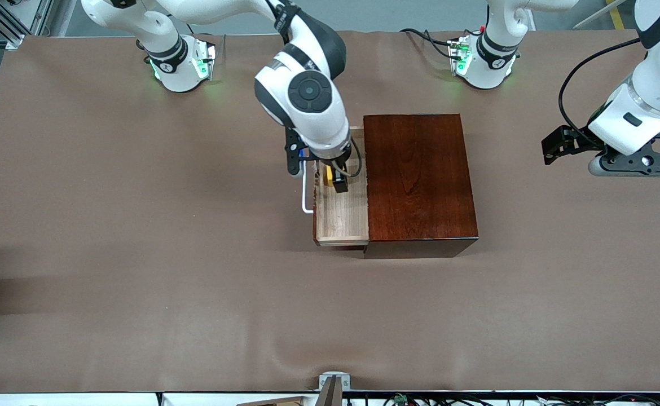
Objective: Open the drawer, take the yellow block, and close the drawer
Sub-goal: 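Lower the right gripper into the drawer over the yellow cube, then grasp the yellow cube with the right gripper while the left gripper reaches the drawer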
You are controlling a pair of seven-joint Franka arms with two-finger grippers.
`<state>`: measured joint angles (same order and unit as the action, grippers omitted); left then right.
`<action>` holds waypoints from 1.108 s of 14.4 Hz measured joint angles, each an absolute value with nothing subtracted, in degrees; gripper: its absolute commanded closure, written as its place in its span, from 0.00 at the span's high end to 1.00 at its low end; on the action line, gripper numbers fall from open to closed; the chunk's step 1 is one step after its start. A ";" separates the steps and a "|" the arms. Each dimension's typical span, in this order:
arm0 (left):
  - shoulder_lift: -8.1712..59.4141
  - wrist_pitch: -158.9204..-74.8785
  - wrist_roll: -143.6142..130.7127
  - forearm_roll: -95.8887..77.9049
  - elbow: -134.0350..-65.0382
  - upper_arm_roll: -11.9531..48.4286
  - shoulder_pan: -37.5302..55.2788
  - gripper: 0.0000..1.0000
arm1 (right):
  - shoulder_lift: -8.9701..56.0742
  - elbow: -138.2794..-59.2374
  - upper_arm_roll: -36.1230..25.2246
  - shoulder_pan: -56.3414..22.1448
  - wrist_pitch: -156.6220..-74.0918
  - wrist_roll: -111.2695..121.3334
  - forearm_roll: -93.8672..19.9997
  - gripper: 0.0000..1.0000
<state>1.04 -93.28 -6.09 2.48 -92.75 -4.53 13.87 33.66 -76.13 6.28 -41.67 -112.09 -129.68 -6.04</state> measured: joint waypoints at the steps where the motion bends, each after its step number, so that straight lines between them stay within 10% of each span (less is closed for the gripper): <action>1: 1.04 -93.28 -6.09 2.48 -92.78 -4.53 13.87 1.00 | 33.82 -76.13 6.24 -41.84 -112.10 -129.76 -5.48 1.00; 16: 1.05 -93.28 -6.09 2.48 -94.21 -4.46 13.92 1.00 | 35.32 -82.43 6.21 -42.76 -114.49 -129.67 -2.78 1.00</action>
